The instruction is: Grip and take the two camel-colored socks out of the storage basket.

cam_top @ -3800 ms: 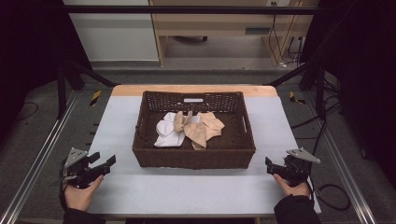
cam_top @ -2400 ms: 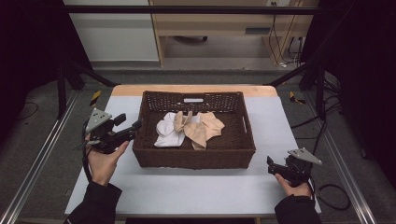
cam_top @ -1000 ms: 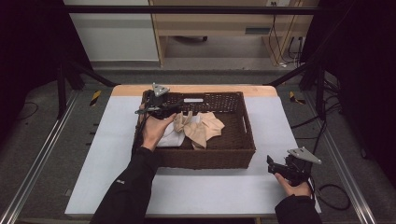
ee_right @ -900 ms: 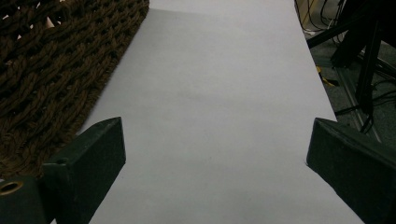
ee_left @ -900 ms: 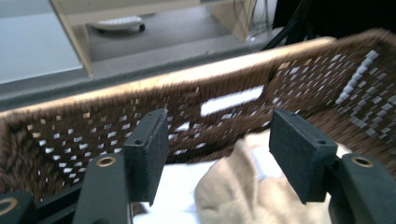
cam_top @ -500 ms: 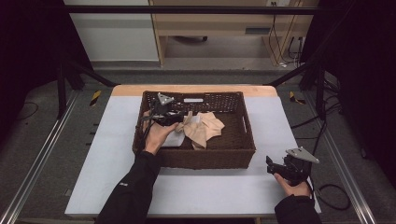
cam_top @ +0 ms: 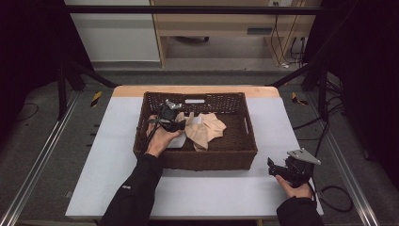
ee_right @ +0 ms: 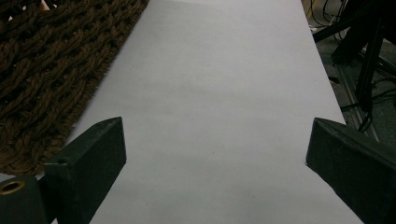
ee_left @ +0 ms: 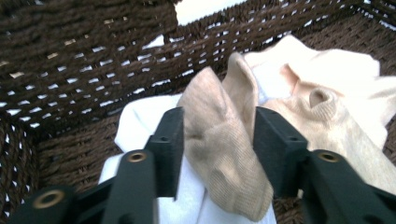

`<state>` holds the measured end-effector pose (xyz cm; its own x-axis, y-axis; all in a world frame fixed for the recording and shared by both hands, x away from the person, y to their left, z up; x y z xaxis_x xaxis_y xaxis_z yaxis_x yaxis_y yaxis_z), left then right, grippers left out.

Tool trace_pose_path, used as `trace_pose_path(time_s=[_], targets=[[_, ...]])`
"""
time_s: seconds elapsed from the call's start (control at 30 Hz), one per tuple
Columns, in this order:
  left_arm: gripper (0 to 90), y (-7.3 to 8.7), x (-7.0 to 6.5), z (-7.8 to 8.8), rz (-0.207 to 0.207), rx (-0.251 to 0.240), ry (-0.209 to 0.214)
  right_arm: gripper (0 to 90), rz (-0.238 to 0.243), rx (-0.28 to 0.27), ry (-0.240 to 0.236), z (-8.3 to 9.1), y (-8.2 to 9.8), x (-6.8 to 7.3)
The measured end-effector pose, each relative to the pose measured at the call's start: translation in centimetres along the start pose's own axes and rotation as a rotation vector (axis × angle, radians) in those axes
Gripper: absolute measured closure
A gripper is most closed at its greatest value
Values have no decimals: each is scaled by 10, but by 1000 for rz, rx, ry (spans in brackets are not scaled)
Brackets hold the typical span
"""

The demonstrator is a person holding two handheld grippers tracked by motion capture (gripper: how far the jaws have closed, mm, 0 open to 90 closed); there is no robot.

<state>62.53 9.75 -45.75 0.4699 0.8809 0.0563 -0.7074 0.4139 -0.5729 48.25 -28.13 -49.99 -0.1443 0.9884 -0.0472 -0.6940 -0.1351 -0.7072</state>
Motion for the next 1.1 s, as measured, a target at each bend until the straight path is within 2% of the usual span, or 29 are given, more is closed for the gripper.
trace_pose_path(time_s=[0.2,0.33,0.4,0.57,0.63,0.67,0.73,0.83,0.87,0.9,0.93,0.97,1.1], targets=[[595,3,-4,-2,-24,31,20,52,-2,1,-1,0,0,0],[694,5,-6,-3,-21,60,35,53,1,0,0,0,0,0],[818,6,-6,-2,-9,85,67,53,1,2,0,0,0,0],[852,6,-5,1,6,71,79,53,-4,3,-1,0,0,0],[855,3,-3,8,24,14,98,53,-2,-1,1,1,0,0],[855,3,-3,8,24,14,98,53,-2,-1,1,1,0,0],[856,-1,-1,15,40,-45,112,53,8,1,4,0,0,0],[857,-5,0,25,43,-119,127,55,5,-5,8,1,-1,0],[857,-8,-1,32,38,-161,140,55,1,-4,6,2,0,0],[857,-8,-1,32,38,-161,140,54,1,-3,7,2,0,0],[857,-11,-1,41,39,-207,149,54,3,-2,7,2,0,0],[857,-11,-1,41,39,-207,149,54,3,-2,7,2,0,0],[857,-18,-8,65,26,-313,178,54,4,-2,7,2,0,0]])
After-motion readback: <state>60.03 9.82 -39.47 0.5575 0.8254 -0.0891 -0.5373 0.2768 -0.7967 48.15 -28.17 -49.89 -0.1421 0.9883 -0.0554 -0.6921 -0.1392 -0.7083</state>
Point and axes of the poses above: each handheld gripper's, and its own axes: z roughly backward along the jaws, y roughly out of its underside, x roughly to its left, the point moved 6 cm from there along -z, roughly forward along the jaws, and after that the axes turned 11 degrees about x, right-handed, at the moved point
